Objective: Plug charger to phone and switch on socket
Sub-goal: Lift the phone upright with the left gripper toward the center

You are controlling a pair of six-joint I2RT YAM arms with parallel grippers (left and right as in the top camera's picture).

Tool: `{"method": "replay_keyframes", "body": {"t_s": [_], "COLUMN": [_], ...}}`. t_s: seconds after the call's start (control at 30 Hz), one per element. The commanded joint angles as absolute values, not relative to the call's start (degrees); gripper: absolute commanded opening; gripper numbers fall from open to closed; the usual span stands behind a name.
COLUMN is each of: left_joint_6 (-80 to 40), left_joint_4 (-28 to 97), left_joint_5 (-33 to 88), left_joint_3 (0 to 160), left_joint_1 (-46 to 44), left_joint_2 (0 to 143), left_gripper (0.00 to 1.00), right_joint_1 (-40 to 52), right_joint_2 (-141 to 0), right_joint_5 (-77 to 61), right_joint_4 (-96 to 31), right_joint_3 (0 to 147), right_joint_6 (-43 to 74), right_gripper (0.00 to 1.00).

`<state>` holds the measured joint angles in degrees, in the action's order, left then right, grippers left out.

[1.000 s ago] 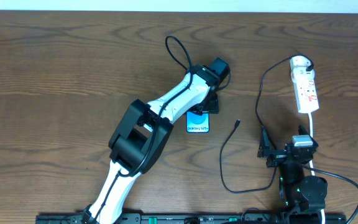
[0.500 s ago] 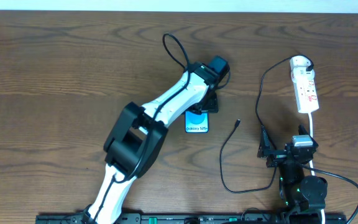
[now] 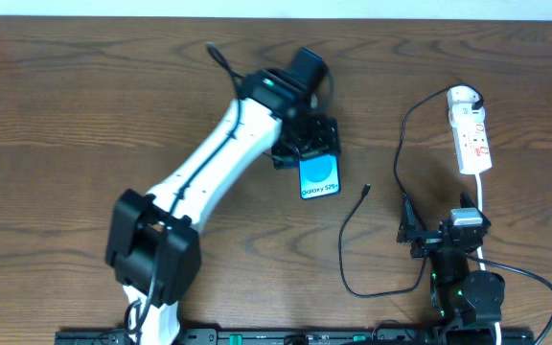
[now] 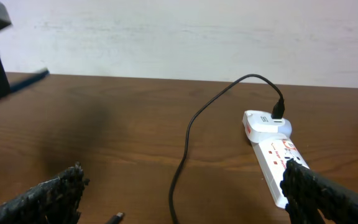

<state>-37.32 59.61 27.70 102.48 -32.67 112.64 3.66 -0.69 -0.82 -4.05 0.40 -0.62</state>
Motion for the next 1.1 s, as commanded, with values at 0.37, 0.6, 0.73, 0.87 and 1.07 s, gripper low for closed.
{"method": "replay_keyframes", "body": {"t_s": [0.37,0.6,0.73,0.87,1.07], "left_joint_6": [-40.86,-41.32,-46.39,-53.69,-56.25], "left_joint_4": [56.01,56.05,56.07,56.05,56.03], "left_joint_5": [81.38,89.76,90.08,90.08,90.08], "left_joint_3": [102.67,102.67,102.67,102.67,102.67], "left_joint_1": [-15.77,-10.90,-9.28,-8.43,-8.43], "left_joint_2": [109.82,109.82,109.82,109.82,109.82], "left_gripper": [0.78,0.78,0.78,0.78,0.78], "right_joint_1": [3.70,3.70,3.70,3.70,3.70], "right_joint_2": [-0.38,-0.38,-0.38,-0.38,-0.38], "right_joint_5": [-0.58,-0.58,-0.58,-0.58,-0.56], "right_joint_4": [-4.34,-4.34,-4.34,-4.34,-4.34], "right_joint_3": [0.32,0.32,0.32,0.32,0.32], "right_joint_6": [-0.05,-0.05,-0.05,-0.05,-0.05], "right_gripper": [0.99,0.99,0.99,0.99,0.99]}}
